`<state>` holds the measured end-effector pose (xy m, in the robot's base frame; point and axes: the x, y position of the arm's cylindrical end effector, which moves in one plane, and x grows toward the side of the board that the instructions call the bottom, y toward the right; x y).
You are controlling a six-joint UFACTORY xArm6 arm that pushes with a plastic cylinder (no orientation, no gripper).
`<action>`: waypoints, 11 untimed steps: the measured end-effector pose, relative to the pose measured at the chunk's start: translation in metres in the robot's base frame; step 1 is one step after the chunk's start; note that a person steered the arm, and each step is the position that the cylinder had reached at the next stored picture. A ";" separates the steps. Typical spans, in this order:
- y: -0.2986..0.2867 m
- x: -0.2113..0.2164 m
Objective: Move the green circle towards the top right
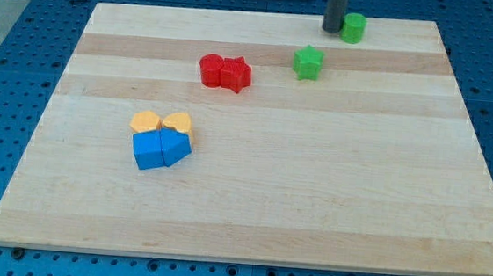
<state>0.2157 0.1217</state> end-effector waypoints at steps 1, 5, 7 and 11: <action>0.026 -0.008; -0.015 0.018; 0.009 0.023; 0.048 0.054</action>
